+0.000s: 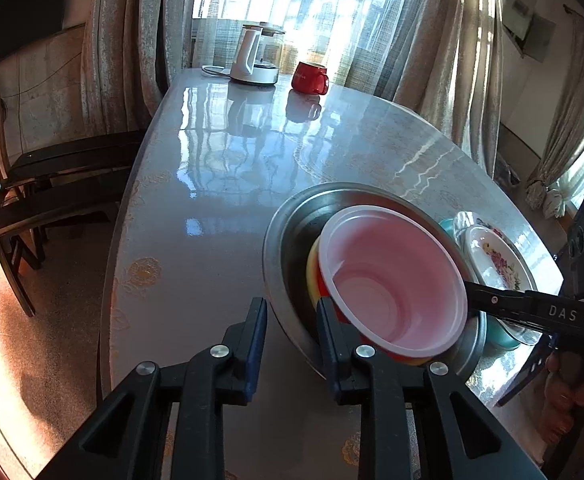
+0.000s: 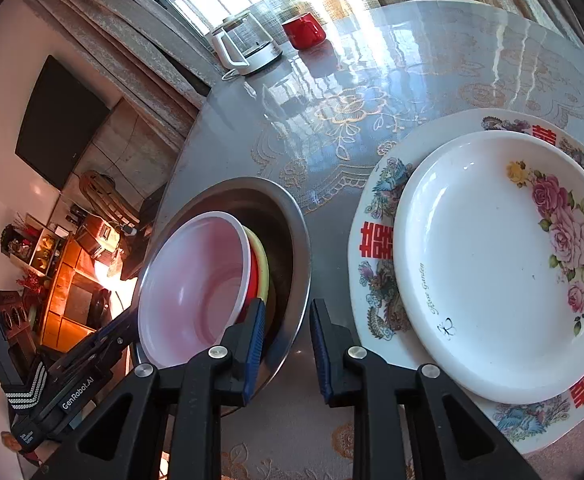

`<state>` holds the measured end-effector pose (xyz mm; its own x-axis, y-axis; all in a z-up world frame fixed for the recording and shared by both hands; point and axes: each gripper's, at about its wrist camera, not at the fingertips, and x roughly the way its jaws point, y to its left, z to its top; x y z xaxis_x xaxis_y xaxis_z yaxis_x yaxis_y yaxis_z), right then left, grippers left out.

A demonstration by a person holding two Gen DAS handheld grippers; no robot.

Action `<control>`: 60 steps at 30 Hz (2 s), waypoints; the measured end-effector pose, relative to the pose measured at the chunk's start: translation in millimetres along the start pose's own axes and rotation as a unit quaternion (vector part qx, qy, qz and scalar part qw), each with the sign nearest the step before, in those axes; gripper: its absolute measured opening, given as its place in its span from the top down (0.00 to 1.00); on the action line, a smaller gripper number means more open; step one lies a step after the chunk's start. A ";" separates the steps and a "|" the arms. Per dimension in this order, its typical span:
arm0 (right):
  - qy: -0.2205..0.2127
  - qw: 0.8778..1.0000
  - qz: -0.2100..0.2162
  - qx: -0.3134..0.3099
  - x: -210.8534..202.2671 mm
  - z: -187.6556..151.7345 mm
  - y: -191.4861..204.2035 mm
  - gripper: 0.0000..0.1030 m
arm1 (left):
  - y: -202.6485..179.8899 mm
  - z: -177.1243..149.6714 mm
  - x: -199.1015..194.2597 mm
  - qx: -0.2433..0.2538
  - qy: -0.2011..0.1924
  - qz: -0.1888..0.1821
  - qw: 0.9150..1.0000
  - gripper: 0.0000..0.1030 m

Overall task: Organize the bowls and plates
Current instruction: 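Lift the steel bowl with its nested bowls using both grippers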

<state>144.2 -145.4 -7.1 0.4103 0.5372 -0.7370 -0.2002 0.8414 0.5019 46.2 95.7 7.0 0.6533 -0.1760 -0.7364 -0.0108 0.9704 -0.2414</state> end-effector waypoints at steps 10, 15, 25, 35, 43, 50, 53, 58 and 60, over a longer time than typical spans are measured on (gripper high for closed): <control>0.009 1.000 -0.002 -0.001 9.2 0.8 -0.5 0.80 | -1.3 2.3 2.1 0.017 0.015 -0.022 1.000 0.75; 0.005 1.000 -0.012 -0.021 13.0 0.0 7.5 0.85 | 0.0 1.6 4.1 0.021 0.011 -0.033 0.999 0.75; -0.009 1.000 -0.001 -0.030 11.5 -0.2 8.3 0.85 | -1.9 -5.1 1.4 0.027 -0.013 -0.024 0.999 0.75; -0.033 0.999 0.011 -0.033 -7.6 -2.2 3.8 0.84 | -13.3 -2.4 -12.1 0.035 -0.044 -0.022 0.998 0.75; -0.072 0.997 0.009 -0.031 -40.5 -0.9 -1.3 0.85 | -38.4 16.2 -24.6 0.057 -0.077 -0.034 0.995 0.75; -0.107 0.994 0.002 -0.015 -69.5 0.6 -13.3 0.85 | -66.9 35.2 -25.7 0.083 -0.092 -0.050 0.991 0.75; -0.124 0.992 -0.005 -0.010 -82.2 1.0 -18.2 0.85 | -81.0 41.7 -24.9 0.094 -0.099 -0.059 0.989 0.75; -0.147 0.989 -0.015 0.005 -104.7 2.2 -32.7 0.84 | -104.8 50.6 -18.7 0.112 -0.101 -0.076 0.986 0.75; -0.154 0.988 -0.022 0.011 -111.1 2.9 -39.0 0.84 | -114.5 52.6 -15.1 0.118 -0.099 -0.083 0.985 0.75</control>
<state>109.0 -238.1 56.5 0.6701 0.4542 -0.5871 -0.1575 0.8600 0.4854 77.4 -4.0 79.0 0.7661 -0.3228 -0.5558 0.2705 0.9463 -0.1769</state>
